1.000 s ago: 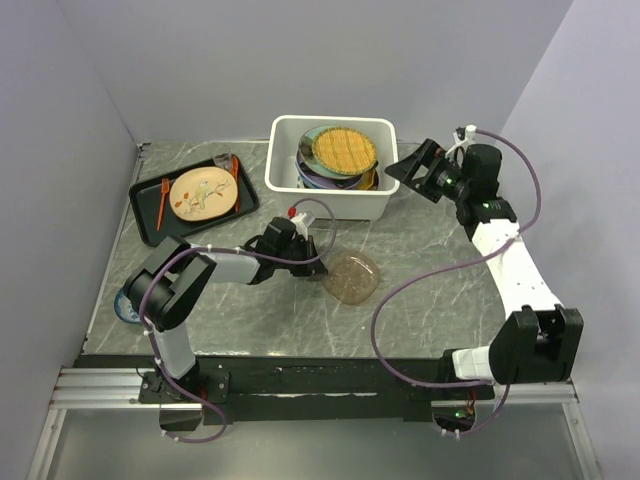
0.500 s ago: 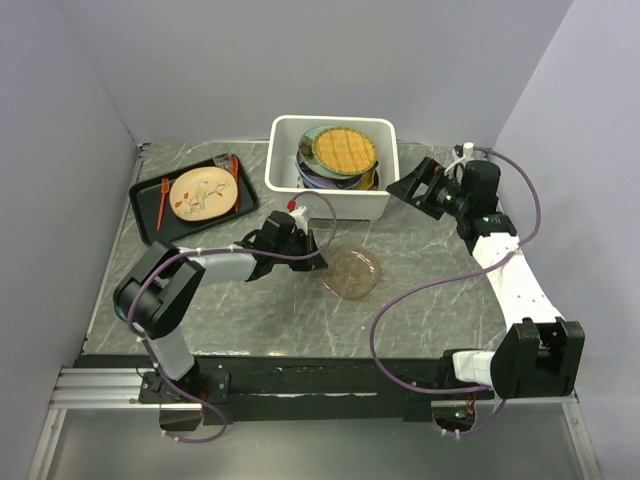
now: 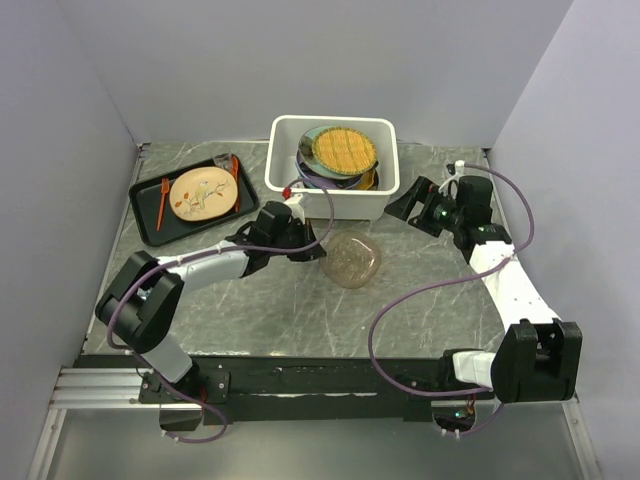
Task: Place the plates into the plastic bin on the countertop
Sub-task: Pick up the plate at the center of the board, then place the plate in the plastic bin.
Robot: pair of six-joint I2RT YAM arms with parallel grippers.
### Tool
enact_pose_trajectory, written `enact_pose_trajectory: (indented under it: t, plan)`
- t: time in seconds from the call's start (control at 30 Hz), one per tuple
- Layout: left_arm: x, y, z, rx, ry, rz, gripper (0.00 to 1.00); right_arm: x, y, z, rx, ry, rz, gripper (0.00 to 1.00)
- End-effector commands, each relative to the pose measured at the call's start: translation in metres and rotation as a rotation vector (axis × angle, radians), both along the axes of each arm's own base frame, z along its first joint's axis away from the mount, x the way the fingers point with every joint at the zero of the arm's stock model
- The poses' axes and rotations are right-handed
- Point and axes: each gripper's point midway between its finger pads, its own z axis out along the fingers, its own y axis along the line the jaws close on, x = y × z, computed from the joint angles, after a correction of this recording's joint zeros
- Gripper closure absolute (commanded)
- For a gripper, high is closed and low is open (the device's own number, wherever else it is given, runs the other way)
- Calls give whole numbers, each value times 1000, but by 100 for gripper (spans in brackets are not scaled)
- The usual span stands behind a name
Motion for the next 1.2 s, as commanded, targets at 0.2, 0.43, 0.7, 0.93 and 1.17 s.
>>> enact_pose_trajectory:
  t: [0.2,0.43,0.7,0.93,1.17]
  plan:
    - [22,2,65,-8,-145,56,99,-6,-13,-18,-71,28,-37,0]
    - [32,4,84,24,-174,77,99,-11,-19,-39,-101,70,-60,0]
    - [42,3,101,25,-201,93,99,-14,-26,-49,-133,83,-86,0]
    - [51,-1,122,-1,-236,98,99,-21,-32,-60,-161,105,-114,0]
    - [67,0,136,6,-256,110,99,-28,-33,-73,-164,126,-123,0]
